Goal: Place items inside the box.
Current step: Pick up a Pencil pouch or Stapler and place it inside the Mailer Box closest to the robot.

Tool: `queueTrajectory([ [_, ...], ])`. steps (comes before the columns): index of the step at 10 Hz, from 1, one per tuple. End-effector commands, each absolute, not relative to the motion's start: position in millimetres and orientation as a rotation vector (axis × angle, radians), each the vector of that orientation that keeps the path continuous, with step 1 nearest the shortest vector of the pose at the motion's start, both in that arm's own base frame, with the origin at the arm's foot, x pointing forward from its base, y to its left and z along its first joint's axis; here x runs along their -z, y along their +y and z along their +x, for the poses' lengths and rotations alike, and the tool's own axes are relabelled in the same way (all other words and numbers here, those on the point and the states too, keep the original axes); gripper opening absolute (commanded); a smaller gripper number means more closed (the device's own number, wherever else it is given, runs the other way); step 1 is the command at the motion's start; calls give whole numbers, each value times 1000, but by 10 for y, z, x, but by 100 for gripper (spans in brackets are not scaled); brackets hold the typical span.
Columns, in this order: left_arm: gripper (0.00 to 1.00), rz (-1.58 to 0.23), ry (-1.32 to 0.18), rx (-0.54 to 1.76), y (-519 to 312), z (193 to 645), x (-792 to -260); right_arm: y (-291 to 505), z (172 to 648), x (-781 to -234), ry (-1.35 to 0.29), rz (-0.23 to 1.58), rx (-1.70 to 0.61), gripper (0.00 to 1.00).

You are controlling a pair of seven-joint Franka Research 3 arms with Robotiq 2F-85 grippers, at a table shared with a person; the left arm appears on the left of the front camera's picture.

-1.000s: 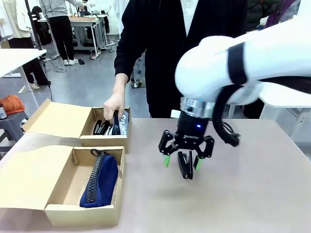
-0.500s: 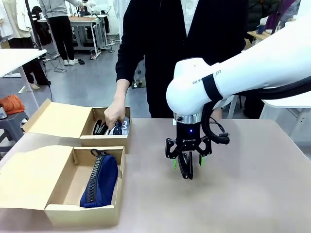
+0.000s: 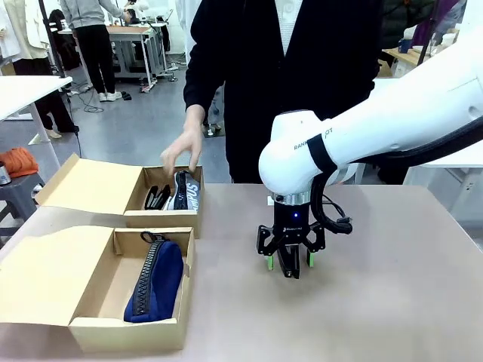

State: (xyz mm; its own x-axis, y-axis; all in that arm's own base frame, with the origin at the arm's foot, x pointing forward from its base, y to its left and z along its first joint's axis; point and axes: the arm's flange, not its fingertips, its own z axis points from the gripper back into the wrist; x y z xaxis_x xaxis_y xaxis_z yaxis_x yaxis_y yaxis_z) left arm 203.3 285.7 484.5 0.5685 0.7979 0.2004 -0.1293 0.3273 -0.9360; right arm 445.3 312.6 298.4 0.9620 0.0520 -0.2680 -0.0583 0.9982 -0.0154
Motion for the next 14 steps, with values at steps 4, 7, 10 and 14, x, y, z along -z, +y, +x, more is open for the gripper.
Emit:
queueTrajectory([
  [4, 100, -1086, -775, -675, 2861, 2039, -4840, 3089, 4449, -2910, 186, -69, -21, 100],
  [7, 100, -1086, -775, -675, 2861, 2039, -4840, 3047, 4371, -2935, 95, -32, -37, 40],
  [10, 100, -1086, -775, -675, 2861, 2039, -4840, 3023, 4375, -2949, 81, -4, 3, 0],
  [14, 100, -1086, -775, -675, 2861, 2039, -4840, 3013, 4375, -2968, 83, -18, 22, 0],
])
